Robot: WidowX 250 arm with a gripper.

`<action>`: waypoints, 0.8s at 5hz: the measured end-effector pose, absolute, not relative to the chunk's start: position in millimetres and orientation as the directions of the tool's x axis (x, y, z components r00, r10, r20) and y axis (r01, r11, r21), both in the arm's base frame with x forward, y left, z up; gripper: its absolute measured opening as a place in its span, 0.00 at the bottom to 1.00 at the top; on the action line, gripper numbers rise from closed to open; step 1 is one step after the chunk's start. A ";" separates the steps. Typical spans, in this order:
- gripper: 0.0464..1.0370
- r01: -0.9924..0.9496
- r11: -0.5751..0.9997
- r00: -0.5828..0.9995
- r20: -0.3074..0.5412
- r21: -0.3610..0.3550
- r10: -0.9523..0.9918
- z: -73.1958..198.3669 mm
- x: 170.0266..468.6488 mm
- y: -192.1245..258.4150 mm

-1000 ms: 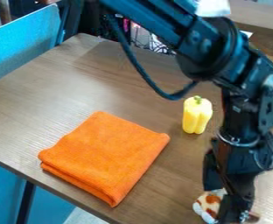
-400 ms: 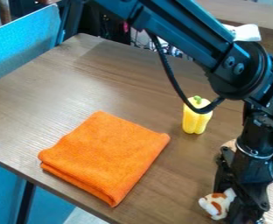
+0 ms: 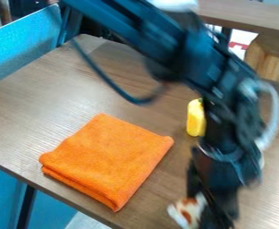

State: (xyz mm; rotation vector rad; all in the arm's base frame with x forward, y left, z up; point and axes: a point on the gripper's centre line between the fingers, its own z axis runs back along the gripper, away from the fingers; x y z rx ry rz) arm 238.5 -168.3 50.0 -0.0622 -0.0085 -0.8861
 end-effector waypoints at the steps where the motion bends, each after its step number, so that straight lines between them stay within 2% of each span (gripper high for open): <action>1: 0.57 0.693 0.718 0.720 0.104 -0.063 -0.686 65.6 234.1 -121.4; 2: 0.57 0.606 0.793 0.796 0.079 -0.072 -0.601 62.3 237.1 -83.8; 3: 0.57 0.478 0.878 0.879 0.032 -0.037 -0.477 57.6 240.1 -36.3; 4: 0.57 0.345 0.939 0.937 0.057 -0.013 -0.344 69.8 243.9 10.2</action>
